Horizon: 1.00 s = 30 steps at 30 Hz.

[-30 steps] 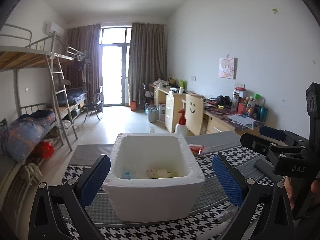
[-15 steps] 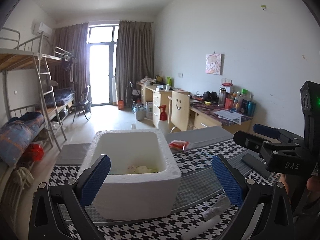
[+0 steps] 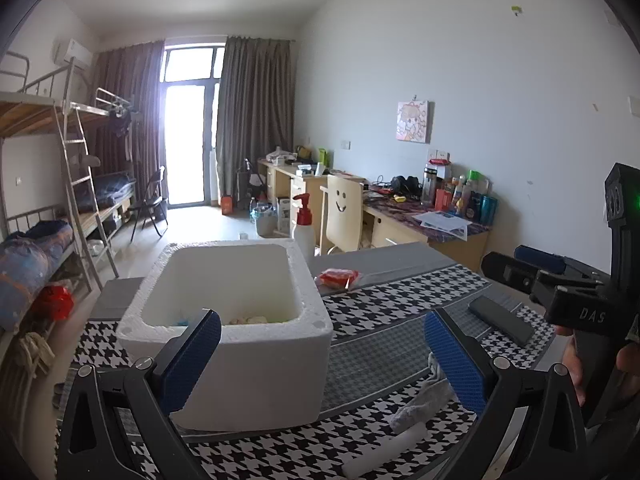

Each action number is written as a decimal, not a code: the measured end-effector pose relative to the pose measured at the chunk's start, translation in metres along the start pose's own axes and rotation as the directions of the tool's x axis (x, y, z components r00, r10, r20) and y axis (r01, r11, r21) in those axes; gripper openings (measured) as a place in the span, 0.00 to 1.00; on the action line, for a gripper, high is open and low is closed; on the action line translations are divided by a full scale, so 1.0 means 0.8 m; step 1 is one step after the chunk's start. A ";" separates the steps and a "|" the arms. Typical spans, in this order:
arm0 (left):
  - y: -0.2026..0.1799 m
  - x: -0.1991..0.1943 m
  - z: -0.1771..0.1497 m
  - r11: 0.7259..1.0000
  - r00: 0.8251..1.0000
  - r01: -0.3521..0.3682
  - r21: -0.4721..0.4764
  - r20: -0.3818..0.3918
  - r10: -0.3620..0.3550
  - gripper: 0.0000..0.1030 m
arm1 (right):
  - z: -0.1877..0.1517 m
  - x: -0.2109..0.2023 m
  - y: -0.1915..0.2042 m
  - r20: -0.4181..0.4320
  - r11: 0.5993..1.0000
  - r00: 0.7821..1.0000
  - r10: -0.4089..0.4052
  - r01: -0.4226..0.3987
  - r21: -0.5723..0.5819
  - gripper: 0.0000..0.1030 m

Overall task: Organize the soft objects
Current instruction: 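Move both tools back toward the grey sock on the table, then lower the right gripper over the grey sock while the left gripper approaches the white roll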

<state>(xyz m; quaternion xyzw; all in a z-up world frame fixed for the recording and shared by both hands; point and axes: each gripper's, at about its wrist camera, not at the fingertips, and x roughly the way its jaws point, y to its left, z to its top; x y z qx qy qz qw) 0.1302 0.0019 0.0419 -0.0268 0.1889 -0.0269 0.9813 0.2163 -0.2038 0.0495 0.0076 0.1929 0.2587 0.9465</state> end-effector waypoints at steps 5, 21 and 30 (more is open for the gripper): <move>-0.008 0.005 -0.011 1.000 1.000 0.018 0.013 -0.016 -0.018 0.99 | -0.011 -0.003 -0.009 -0.003 1.000 1.000 -0.012 0.012 0.007 0.96; -0.026 0.015 -0.047 0.995 0.995 0.084 0.053 -0.064 -0.081 0.99 | -0.039 -0.005 -0.021 -0.033 0.999 0.999 -0.036 0.037 0.009 0.96; -0.032 0.022 -0.066 0.993 0.990 0.102 0.061 -0.104 -0.096 0.99 | -0.057 0.002 -0.031 -0.072 0.998 0.996 -0.052 0.054 0.029 0.96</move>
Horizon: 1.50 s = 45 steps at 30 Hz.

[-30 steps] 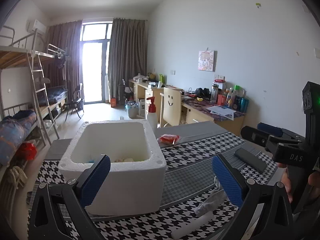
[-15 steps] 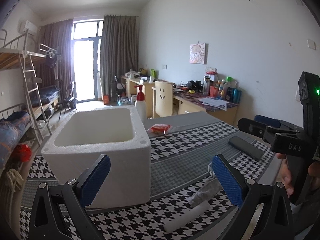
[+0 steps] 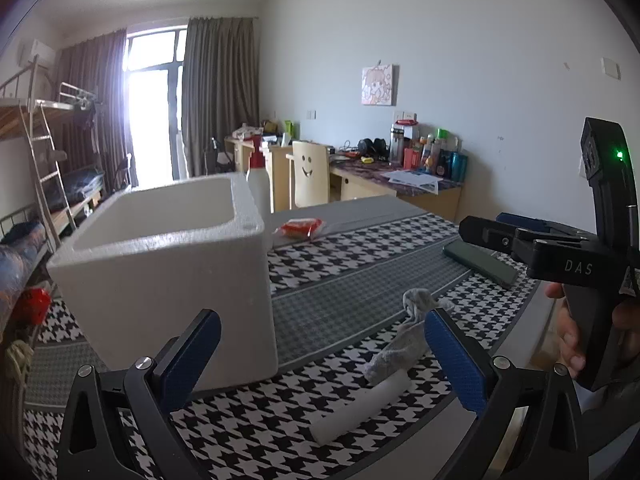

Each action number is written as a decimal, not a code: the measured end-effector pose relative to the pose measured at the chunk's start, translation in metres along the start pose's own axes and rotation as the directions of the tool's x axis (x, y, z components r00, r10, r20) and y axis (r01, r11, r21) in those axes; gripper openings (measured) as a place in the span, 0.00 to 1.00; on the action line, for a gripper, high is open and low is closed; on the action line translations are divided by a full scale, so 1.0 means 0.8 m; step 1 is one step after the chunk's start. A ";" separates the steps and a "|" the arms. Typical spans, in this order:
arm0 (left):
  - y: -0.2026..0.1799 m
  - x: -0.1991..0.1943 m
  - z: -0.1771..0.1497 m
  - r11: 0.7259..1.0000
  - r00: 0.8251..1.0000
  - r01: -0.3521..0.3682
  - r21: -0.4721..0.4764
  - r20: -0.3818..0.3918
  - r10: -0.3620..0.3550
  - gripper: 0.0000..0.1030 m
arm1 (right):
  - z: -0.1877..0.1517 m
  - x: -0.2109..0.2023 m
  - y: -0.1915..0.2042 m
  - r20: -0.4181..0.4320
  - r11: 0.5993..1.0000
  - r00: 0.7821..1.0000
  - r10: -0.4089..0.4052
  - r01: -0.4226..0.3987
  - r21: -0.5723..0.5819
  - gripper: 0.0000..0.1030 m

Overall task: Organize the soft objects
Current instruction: 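Lower the right gripper over the grey sock while the left gripper approaches the white roll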

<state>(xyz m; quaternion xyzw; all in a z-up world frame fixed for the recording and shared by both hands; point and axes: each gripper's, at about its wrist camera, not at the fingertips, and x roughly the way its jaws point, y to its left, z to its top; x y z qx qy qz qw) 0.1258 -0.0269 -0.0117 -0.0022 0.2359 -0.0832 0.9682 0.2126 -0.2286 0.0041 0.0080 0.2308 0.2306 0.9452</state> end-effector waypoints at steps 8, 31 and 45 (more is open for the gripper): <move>-0.008 0.010 -0.016 0.999 1.000 -0.007 0.039 -0.025 0.008 0.99 | -0.008 0.004 -0.007 -0.020 1.000 1.000 -0.004 0.005 0.016 0.96; -0.028 0.039 -0.055 0.991 0.986 0.079 0.105 -0.152 -0.062 0.99 | -0.034 0.018 -0.015 -0.095 0.998 0.995 -0.018 0.022 0.051 0.96; -0.034 0.062 -0.065 0.984 0.968 0.130 0.123 -0.232 -0.099 0.95 | -0.055 0.031 -0.026 -0.153 0.996 0.988 -0.027 0.039 0.076 0.96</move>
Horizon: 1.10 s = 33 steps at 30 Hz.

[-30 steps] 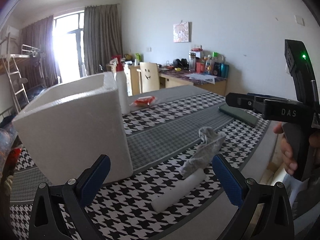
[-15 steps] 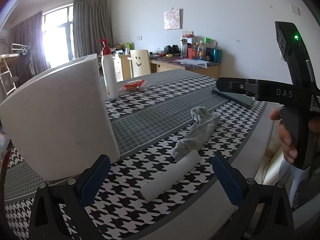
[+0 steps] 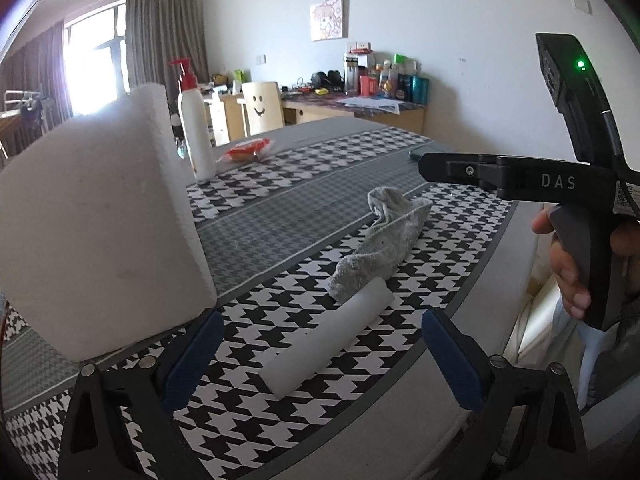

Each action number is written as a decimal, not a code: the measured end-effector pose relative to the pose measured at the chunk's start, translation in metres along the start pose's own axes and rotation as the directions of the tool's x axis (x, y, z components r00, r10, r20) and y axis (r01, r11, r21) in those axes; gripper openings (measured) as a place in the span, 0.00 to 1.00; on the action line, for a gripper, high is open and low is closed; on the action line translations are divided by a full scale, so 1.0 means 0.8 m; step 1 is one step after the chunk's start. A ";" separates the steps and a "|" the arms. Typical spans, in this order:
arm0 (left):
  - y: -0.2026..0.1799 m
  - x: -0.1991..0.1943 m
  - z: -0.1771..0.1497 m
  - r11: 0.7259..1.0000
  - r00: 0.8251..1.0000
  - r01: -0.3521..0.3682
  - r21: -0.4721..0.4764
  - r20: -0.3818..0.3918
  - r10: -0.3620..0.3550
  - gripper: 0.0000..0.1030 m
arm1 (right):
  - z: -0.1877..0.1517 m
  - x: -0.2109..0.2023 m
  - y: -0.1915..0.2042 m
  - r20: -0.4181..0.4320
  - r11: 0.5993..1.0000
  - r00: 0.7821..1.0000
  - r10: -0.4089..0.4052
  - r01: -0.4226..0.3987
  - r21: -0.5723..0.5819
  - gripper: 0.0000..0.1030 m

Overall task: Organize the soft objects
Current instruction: 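Lower the right gripper over the grey sock while the left gripper approaches the white roll, then close the right gripper on the grey sock while the left gripper grasps the white roll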

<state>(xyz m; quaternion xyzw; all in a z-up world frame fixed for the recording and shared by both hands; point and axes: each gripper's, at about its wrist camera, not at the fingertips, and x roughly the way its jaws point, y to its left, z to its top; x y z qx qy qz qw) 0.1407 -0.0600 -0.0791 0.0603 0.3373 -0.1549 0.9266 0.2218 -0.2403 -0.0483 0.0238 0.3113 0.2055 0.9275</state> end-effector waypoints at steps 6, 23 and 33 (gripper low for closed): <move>-0.001 0.014 -0.001 1.000 0.999 0.012 0.017 -0.045 -0.011 0.88 | -0.003 0.005 -0.006 -0.012 1.000 1.000 0.003 -0.002 0.012 0.96; 0.005 0.040 -0.010 0.998 0.986 0.030 0.051 -0.167 -0.021 0.41 | -0.011 0.030 -0.013 -0.067 0.999 0.998 0.010 -0.008 0.033 0.96; 0.007 0.036 -0.011 0.994 0.983 0.035 0.103 -0.182 -0.016 0.21 | -0.014 0.046 -0.018 -0.099 0.999 0.995 0.021 -0.016 0.047 0.96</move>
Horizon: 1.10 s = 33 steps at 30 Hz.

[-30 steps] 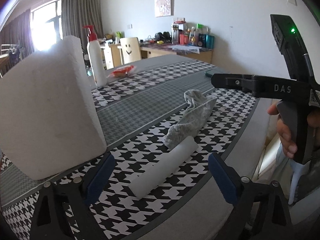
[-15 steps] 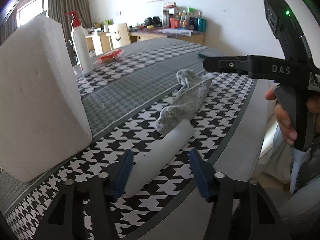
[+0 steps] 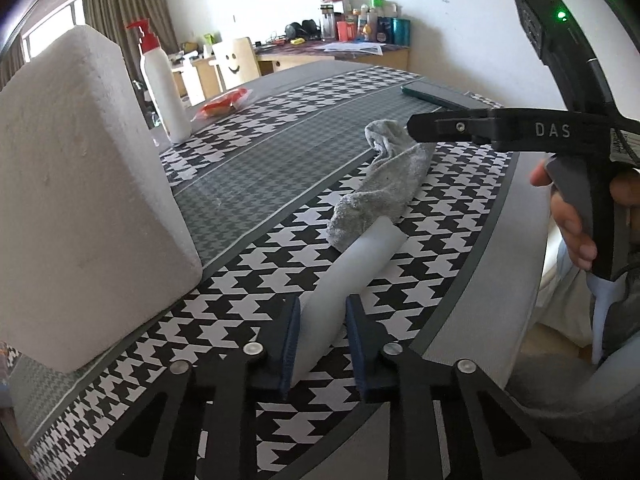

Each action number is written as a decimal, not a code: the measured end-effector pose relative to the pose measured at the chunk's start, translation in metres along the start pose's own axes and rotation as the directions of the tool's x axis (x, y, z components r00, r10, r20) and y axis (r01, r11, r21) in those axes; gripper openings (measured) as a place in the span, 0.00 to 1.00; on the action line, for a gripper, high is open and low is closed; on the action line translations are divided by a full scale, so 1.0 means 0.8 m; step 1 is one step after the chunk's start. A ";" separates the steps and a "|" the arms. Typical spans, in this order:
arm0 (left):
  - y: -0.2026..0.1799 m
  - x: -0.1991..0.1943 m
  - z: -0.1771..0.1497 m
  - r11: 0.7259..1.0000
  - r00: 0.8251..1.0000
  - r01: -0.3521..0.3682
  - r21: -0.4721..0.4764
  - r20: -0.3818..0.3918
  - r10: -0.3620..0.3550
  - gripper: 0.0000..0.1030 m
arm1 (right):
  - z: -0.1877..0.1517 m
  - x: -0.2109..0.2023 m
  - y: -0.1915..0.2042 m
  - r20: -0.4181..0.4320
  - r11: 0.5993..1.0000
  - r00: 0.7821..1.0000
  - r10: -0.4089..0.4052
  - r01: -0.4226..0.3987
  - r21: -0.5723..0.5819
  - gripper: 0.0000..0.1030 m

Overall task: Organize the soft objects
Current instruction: 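Close the right gripper on the grey sock while the left gripper grasps the white roll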

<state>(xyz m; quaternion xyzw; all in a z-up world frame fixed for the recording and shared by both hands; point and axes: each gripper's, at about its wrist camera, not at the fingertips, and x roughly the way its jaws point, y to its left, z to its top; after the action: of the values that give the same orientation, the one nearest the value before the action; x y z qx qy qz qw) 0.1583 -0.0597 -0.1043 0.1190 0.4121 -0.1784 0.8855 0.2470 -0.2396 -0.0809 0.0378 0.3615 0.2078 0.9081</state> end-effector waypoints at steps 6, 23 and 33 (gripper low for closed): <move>0.006 -0.007 -0.002 0.997 0.997 0.070 -0.027 0.013 -0.070 0.12 | -0.001 0.011 -0.001 -0.024 1.000 1.000 0.017 -0.017 0.004 0.96; 0.015 -0.044 -0.013 0.993 0.992 0.080 -0.084 0.106 -0.071 0.12 | 0.001 0.014 0.022 -0.023 0.998 0.999 0.030 -0.031 -0.061 0.95; 0.031 -0.059 -0.022 0.989 0.992 0.052 -0.137 0.123 -0.035 0.12 | -0.008 0.029 0.033 -0.089 0.994 0.996 0.021 -0.031 -0.105 0.72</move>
<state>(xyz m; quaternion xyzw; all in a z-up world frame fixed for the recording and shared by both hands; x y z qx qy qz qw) 0.1284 -0.0202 -0.0775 0.0364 0.3719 -0.1750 0.9109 0.2486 -0.2069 -0.0947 -0.0148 0.3889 0.2400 0.8894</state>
